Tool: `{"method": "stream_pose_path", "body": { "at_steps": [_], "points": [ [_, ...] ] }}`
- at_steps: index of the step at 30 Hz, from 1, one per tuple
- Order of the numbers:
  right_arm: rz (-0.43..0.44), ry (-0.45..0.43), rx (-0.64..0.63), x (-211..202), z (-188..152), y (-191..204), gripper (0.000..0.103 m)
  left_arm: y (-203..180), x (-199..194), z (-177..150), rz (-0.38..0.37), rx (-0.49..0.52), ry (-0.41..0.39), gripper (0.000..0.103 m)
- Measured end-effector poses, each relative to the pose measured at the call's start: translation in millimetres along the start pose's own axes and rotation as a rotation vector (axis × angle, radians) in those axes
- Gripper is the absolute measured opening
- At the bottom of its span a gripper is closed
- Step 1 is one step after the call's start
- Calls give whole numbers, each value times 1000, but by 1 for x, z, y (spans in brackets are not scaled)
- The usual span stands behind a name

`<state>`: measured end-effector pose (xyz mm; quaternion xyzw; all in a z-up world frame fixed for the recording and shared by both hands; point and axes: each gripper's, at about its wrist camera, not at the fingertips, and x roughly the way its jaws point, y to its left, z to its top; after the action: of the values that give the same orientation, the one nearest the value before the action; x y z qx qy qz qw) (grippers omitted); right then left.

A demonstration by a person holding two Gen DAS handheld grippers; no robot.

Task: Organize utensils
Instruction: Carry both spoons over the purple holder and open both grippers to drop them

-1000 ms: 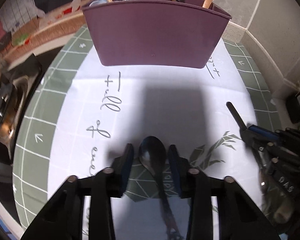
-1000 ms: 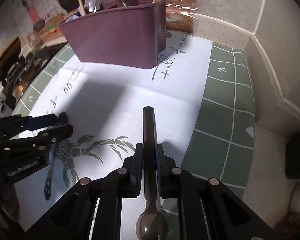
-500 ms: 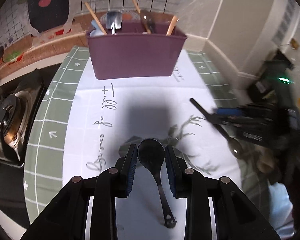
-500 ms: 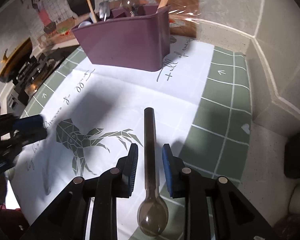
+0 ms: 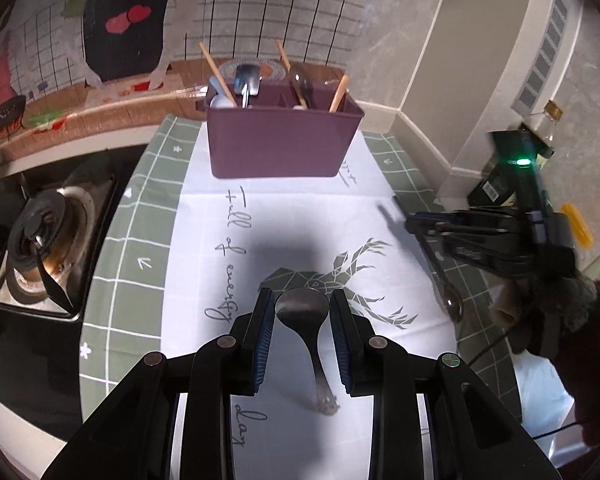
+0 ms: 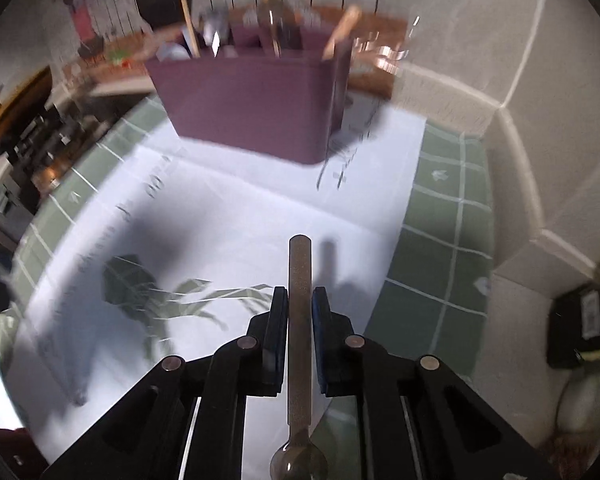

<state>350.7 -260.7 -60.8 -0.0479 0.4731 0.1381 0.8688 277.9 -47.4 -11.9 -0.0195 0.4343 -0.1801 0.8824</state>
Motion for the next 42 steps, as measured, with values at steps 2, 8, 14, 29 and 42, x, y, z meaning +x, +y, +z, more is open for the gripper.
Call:
{"method": "stream_pose_path", "body": {
  "at_steps": [2,8,14,29,42],
  "points": [
    [9,-49,22,-24,-3,2,12,0,-7,2,-5,14,-12,29],
    [12,-161,91,-72,-11,5,12,1,-23,8,-17,49,-53,29],
    [0,-216,122,-95,-11,10,12,5,-37,25,-30,80,-83,29],
    [-54,-535,70,-230,121,16,12,-7,-137,197,-19,267,-337,29],
    [-57,-513,117,-114,186,2,12,34,4,252,-18,142,-165,29]
  ]
}}
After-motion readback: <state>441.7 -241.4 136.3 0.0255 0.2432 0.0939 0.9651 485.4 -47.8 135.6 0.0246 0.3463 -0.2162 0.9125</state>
